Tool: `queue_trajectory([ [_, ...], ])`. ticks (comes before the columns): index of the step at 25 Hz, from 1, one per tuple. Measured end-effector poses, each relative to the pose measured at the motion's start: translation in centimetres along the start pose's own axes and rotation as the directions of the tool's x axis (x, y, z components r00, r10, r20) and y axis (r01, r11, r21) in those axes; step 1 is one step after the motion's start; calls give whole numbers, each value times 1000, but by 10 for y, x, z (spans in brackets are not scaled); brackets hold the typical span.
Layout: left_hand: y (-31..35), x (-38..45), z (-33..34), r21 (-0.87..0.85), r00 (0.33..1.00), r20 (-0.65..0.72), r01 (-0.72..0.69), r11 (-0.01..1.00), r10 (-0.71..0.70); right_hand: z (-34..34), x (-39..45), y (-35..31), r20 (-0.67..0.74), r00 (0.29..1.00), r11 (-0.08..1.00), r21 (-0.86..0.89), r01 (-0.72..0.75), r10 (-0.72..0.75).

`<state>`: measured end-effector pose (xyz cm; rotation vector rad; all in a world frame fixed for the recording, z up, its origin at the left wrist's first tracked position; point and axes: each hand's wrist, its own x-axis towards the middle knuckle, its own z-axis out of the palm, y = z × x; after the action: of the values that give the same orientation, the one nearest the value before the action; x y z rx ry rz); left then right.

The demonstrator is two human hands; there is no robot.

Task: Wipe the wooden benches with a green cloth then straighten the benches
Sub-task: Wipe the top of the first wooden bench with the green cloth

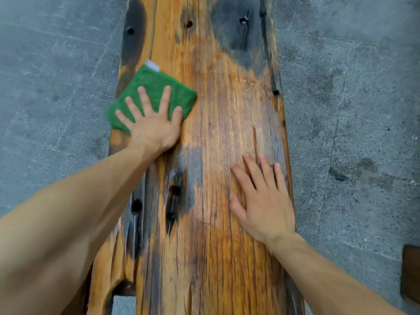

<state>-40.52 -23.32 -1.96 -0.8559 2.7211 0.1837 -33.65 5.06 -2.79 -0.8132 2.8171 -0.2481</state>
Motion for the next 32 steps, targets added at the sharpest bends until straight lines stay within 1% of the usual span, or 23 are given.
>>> queue_trajectory([
  [3,67,13,-2,75,971,0,-239,968,240,0,7,-2,-27,1000,1000,-7,3,-3],
  [5,120,2,-3,152,882,50,-471,869,469,1,4,-2,-13,1000,1000,-12,3,-3],
  [6,138,-10,-1,185,787,89,-616,766,611,0,4,-1,-11,1000,1000,-15,-3,3],
  [7,147,-26,2,206,654,148,-754,624,742,0,4,-1,-15,1000,1000,-23,-8,8],
  [9,135,-55,8,193,413,238,-907,374,879,-2,6,0,-25,1000,999,-50,-12,10],
  [10,120,-61,8,160,358,248,-932,327,900,-2,5,0,-34,999,998,-61,-9,7],
  [11,107,-57,6,129,359,253,-933,337,898,-2,5,0,-36,999,998,-58,3,-5],
  [12,103,-40,3,142,397,233,-917,373,888,-2,6,0,-35,999,999,-49,17,-19],
  [13,109,-15,0,156,469,210,-882,444,858,-2,7,1,-34,999,998,-47,30,-32],
  [15,145,46,-18,118,701,172,-712,692,692,-2,8,1,-41,998,998,-47,50,-52],
  [16,167,73,-28,78,794,149,-604,793,590,-2,8,1,-47,997,997,-46,57,-60],
  [17,184,90,-37,48,851,145,-515,856,504,-2,9,1,-46,997,997,-49,60,-63],
  [18,195,94,-38,47,875,152,-470,881,459,-2,9,2,-38,998,997,-51,54,-56],
  [19,200,85,-35,68,862,170,-493,867,477,0,10,3,-27,998,998,-50,47,-49],
  [20,194,62,-28,118,807,193,-583,804,557,0,9,4,-18,999,998,-45,40,-41],
  [21,178,30,-19,160,705,226,-708,688,673,-1,8,4,-11,999,999,-34,36,-37],
  [23,132,-31,-8,145,425,301,-905,399,854,-2,7,3,-17,999,1000,-8,27,-27],
  [24,116,-43,-6,132,342,309,-940,316,888,-2,7,4,-26,999,1000,-5,22,-22],
  [25,109,-36,-6,110,319,314,-948,300,894,-1,7,5,-31,999,1000,-3,19,-19],
  [26,112,-17,-8,119,373,295,-928,353,880,-1,8,5,-29,999,1000,4,24,-24],
  [29,163,51,-23,49,721,182,-686,726,668,-2,7,5,-11,1000,999,-23,24,-25],
  [30,177,69,-28,0,802,149,-585,811,578,-2,7,4,-13,1000,999,-35,27,-27],
  [32,172,88,-29,-18,873,92,-479,878,479,-3,9,3,-19,999,999,-27,37,-37],
])
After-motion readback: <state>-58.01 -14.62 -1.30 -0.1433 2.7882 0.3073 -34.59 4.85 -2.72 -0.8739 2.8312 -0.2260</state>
